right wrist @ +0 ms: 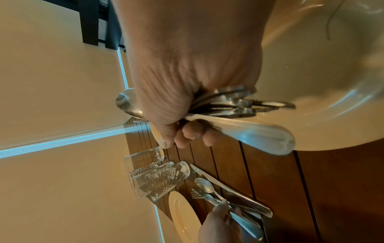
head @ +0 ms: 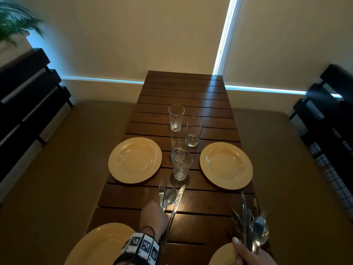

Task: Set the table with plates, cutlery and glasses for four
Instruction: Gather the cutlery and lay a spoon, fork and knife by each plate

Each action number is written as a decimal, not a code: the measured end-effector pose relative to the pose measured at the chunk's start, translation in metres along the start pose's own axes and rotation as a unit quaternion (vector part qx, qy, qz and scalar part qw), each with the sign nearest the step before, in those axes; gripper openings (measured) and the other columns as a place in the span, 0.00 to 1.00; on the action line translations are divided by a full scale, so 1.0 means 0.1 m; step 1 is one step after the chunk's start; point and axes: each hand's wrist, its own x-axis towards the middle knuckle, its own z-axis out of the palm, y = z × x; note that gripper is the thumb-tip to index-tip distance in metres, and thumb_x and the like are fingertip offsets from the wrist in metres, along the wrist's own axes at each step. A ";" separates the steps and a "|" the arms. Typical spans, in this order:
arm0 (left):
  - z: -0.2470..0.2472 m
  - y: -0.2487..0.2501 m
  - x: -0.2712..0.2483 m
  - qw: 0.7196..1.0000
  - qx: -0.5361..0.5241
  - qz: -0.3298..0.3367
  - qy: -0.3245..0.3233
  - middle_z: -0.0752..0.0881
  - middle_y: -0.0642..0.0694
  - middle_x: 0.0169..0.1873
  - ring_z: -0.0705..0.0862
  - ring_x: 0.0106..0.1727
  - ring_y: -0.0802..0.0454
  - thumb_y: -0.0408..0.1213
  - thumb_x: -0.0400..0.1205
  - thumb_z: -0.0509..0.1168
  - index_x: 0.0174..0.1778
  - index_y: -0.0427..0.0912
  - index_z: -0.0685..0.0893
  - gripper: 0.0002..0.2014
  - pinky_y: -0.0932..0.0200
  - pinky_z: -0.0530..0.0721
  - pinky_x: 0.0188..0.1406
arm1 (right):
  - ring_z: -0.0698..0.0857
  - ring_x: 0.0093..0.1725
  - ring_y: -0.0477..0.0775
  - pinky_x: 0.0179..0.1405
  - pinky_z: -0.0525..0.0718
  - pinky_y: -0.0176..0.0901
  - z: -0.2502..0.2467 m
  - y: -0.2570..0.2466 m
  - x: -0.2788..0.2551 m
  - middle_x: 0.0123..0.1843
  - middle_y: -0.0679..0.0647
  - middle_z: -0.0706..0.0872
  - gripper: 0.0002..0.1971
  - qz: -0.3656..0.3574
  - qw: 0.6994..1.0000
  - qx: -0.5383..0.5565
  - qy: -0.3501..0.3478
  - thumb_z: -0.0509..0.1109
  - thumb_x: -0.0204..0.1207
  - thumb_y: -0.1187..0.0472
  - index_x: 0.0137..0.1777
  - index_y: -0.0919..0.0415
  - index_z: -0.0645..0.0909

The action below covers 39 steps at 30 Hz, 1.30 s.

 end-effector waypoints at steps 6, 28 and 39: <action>0.01 0.12 -0.11 0.999 0.043 -0.002 0.005 0.82 0.48 0.46 0.79 0.44 0.51 0.34 0.86 0.66 0.55 0.42 0.85 0.05 0.62 0.78 0.39 | 0.88 0.27 0.48 0.34 0.84 0.32 0.00 0.03 0.04 0.29 0.56 0.88 0.50 -0.001 1.000 -0.020 0.018 0.80 0.13 0.25 0.33 0.63 0.84; -0.30 0.05 -0.45 0.994 -0.113 0.005 -0.001 0.90 0.38 0.31 0.91 0.36 0.36 0.36 0.75 0.72 0.31 0.34 0.88 0.09 0.41 0.92 0.34 | 0.90 0.37 0.62 0.28 0.87 0.52 0.30 -0.14 -0.27 0.55 0.70 0.90 0.13 -0.036 0.955 0.288 0.064 0.69 0.81 0.54 0.62 0.59 0.76; -0.05 0.61 -1.19 0.925 -0.295 0.135 -0.198 0.94 0.42 0.46 0.95 0.47 0.46 0.32 0.81 0.76 0.55 0.47 0.86 0.10 0.39 0.94 0.52 | 0.93 0.38 0.59 0.31 0.89 0.45 0.53 -0.22 -0.25 0.44 0.64 0.94 0.17 -0.109 0.968 0.215 0.070 0.62 0.85 0.51 0.58 0.63 0.87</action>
